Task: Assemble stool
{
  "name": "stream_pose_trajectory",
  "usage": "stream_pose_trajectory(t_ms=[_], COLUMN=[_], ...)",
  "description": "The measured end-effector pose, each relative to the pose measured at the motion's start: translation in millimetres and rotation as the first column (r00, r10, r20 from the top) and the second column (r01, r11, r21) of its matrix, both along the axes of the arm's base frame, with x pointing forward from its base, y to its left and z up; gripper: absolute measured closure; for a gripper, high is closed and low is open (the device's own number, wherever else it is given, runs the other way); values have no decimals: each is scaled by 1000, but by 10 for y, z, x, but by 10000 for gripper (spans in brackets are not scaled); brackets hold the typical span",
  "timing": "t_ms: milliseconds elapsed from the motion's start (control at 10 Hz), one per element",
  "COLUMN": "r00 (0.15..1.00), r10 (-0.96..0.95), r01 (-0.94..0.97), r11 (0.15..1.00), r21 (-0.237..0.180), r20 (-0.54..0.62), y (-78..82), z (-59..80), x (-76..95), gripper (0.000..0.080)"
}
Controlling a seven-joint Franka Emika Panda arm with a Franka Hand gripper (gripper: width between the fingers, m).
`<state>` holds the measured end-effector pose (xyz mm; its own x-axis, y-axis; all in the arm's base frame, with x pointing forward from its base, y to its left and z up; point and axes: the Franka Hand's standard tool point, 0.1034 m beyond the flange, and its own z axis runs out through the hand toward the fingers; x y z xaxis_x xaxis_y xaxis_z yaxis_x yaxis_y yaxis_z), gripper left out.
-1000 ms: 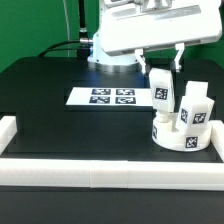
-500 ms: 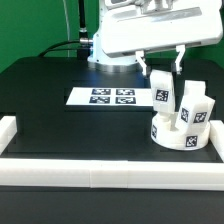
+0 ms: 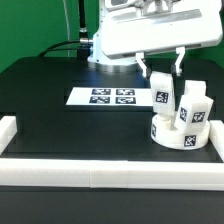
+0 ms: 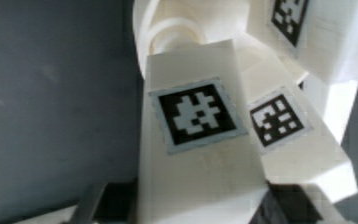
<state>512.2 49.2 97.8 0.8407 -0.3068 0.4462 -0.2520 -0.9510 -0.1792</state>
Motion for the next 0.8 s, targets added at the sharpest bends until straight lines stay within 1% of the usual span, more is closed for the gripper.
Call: stream_pose_trajectory(t_ms=[400,500,600,700,800], r00=[1000,1000,1000,1000,1000], r10=[0,1,2,2,2], r01=[0,-1,-2,-2,-2], r11=[1000,1000,1000,1000,1000], r21=[-3,1,2,2,2], r20=[10,-6,-10,-11,-11], y=[3,7,9,10,10], z=[-2,-19,-28,-29,-30], x=[3,-8,-14,-15,-16], gripper=[475,397,397,261,173])
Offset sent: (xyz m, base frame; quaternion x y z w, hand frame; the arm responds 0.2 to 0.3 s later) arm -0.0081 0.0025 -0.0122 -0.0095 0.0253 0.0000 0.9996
